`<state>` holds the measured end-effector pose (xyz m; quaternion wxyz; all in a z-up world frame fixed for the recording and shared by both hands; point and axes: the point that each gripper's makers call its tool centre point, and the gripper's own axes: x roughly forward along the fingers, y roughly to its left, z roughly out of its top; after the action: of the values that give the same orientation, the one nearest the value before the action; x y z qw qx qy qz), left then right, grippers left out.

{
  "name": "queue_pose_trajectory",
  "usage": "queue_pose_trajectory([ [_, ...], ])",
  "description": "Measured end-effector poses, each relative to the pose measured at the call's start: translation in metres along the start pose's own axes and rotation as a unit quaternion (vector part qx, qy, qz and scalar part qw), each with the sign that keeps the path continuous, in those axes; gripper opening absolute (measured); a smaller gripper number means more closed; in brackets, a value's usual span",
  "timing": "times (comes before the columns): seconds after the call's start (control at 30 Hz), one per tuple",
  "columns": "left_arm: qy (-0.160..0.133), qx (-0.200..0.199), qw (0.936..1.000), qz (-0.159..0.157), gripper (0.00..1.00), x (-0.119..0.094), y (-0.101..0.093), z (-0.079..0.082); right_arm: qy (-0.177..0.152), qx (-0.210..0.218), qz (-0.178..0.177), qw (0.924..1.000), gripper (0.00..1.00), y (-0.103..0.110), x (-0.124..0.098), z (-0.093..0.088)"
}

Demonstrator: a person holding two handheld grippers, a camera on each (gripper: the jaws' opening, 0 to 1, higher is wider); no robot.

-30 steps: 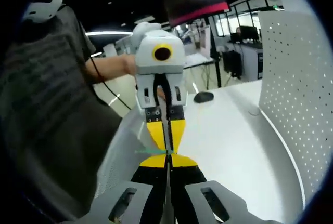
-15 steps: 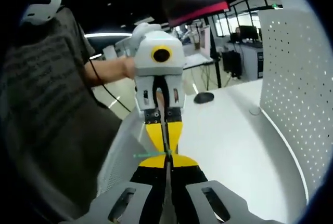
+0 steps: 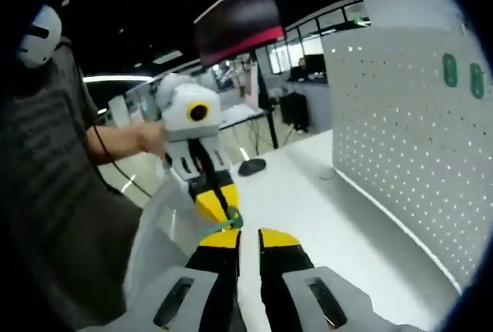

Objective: Insert the hook assembly into the mounting plate slot until the hook locks in place.

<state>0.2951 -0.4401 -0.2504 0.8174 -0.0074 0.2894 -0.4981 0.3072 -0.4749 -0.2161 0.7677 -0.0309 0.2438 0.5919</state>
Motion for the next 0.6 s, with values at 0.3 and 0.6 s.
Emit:
queue_pose_trajectory([
  [0.3,-0.08,-0.067,0.9899,0.097,0.02,-0.016,0.034,0.026,-0.085,0.072,-0.06,0.992,0.08,0.006,0.003,0.016],
  [0.6,-0.132,-0.074,0.9784,0.141,0.02,-0.016,0.03,0.048,-0.16,0.153,-0.09,0.971,0.17,0.001,0.012,0.036],
])
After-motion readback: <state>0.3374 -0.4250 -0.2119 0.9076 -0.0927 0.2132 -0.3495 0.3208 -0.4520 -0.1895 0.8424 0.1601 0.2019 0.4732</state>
